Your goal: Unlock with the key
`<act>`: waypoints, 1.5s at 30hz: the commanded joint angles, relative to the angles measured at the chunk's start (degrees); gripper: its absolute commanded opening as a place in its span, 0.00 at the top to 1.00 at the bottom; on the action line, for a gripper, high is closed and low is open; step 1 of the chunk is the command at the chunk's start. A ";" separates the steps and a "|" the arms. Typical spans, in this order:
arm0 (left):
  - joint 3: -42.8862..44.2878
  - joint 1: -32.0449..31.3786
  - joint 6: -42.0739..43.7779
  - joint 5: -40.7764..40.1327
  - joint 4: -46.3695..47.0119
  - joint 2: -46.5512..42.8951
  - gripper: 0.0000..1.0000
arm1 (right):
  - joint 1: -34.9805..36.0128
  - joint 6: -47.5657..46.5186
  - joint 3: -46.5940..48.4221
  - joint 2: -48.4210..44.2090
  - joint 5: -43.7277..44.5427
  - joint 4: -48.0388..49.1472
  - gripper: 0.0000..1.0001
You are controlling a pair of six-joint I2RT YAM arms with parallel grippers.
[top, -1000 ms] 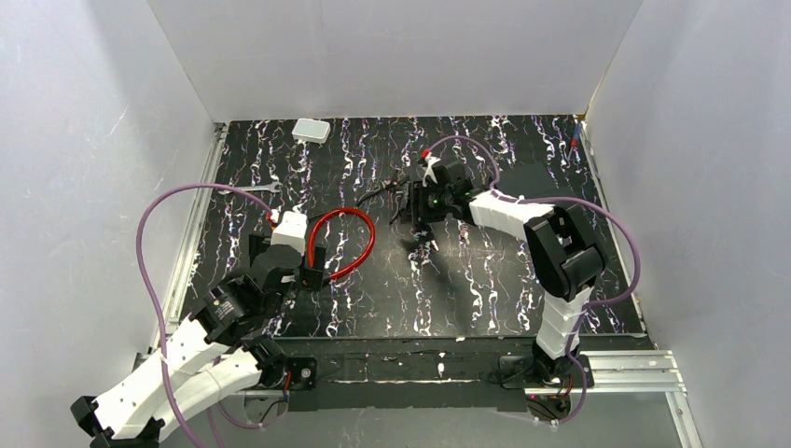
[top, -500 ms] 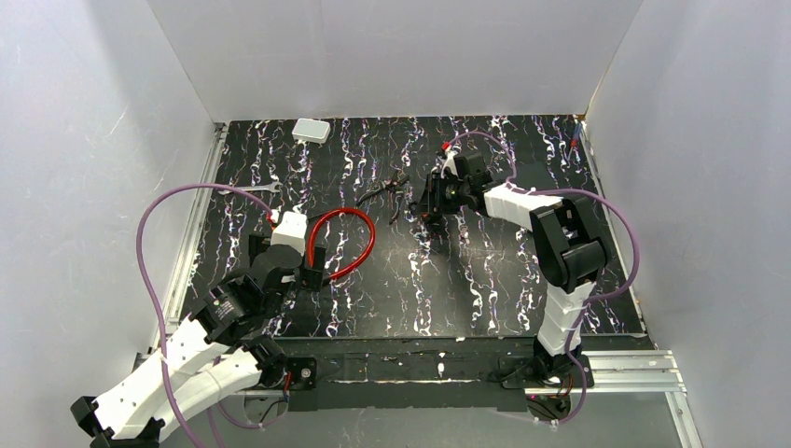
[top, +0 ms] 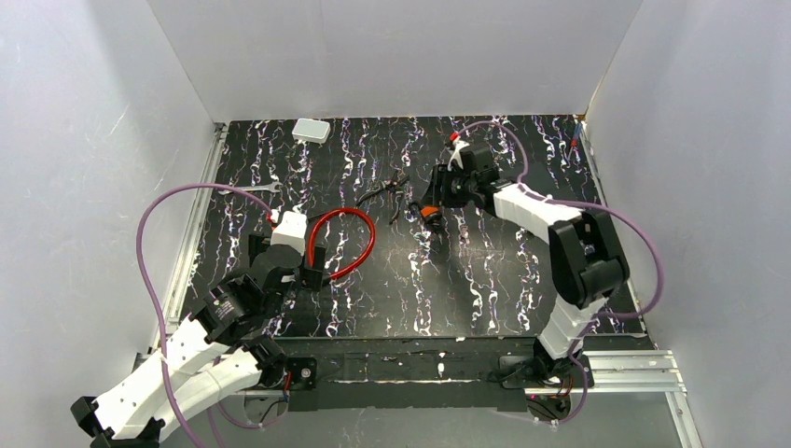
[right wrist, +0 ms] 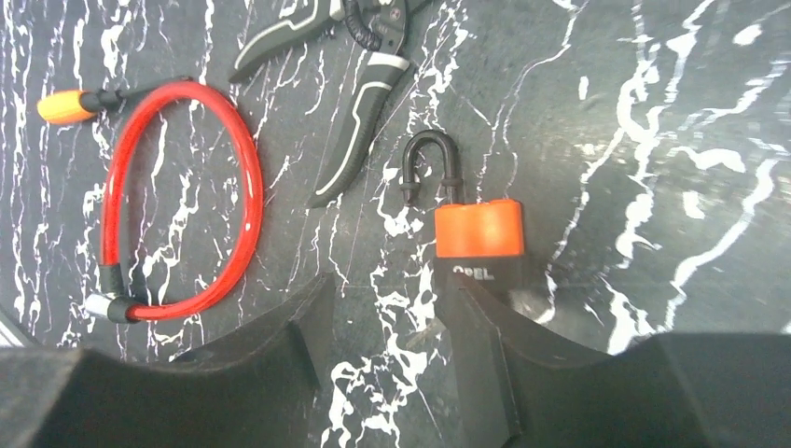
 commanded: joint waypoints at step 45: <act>0.85 0.71 0.73 0.04 0.13 -1.34 0.02 | 0.04 1.84 -11.73 -5.16 26.08 -4.33 0.61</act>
